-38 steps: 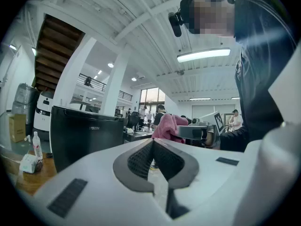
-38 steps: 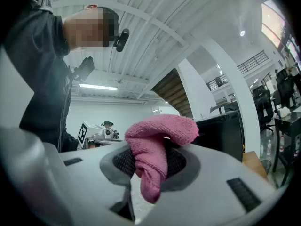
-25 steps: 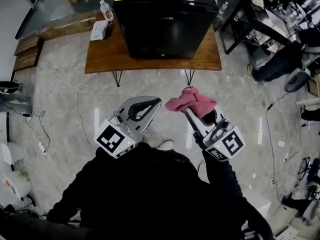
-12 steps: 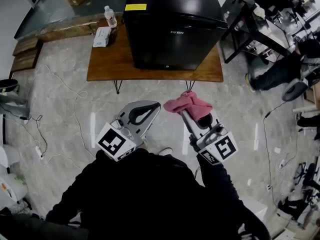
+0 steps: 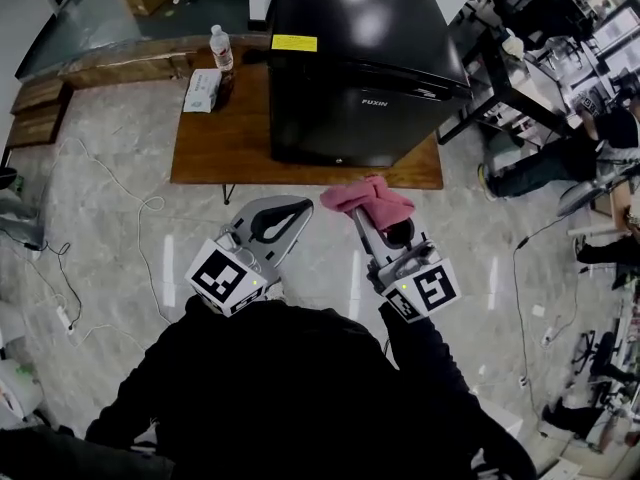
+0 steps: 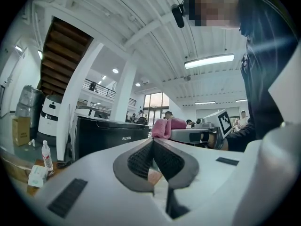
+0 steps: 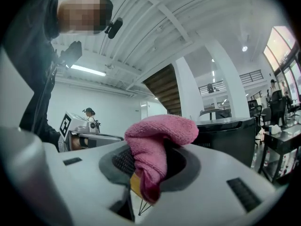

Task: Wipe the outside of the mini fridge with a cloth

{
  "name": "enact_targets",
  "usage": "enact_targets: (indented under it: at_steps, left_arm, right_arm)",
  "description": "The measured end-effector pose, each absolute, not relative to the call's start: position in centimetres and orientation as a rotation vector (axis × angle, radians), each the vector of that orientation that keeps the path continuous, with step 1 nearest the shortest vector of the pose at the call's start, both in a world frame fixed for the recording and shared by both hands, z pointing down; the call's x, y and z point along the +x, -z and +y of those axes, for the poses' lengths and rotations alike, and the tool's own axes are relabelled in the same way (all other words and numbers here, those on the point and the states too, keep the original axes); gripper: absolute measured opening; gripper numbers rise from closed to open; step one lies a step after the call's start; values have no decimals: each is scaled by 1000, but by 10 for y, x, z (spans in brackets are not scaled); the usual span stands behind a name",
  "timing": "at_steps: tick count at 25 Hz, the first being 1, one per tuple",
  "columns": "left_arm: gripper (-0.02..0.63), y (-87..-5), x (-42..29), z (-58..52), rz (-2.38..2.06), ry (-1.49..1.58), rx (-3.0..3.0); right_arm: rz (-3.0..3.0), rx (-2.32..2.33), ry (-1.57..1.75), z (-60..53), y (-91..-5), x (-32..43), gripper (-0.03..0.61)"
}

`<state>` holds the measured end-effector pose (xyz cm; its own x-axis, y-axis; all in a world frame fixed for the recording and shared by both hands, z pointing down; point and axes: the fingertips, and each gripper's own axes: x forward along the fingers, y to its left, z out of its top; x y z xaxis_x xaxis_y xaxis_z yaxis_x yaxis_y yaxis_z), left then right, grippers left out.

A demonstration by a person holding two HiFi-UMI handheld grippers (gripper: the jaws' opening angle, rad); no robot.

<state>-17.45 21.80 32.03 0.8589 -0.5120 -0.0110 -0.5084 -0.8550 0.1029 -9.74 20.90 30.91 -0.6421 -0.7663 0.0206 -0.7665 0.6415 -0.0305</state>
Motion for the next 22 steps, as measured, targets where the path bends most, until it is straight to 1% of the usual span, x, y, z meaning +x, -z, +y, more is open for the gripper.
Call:
enact_targets:
  at_steps: [4, 9, 15, 22]
  left_arm:
    - [6, -322, -202, 185, -856, 44, 2938]
    - [6, -328, -234, 136, -985, 22, 2919]
    - [6, -342, -253, 98, -1117, -10, 2865]
    - [6, -353, -243, 77, -1182, -11, 2791]
  right_arm:
    - [-2768, 1422, 31, 163, -311, -124, 118]
    - [-2645, 1665, 54, 94, -325, -142, 118]
    - [-2661, 1646, -162, 33, -357, -175, 120]
    - [-2609, 1716, -196, 2, -368, -173, 118]
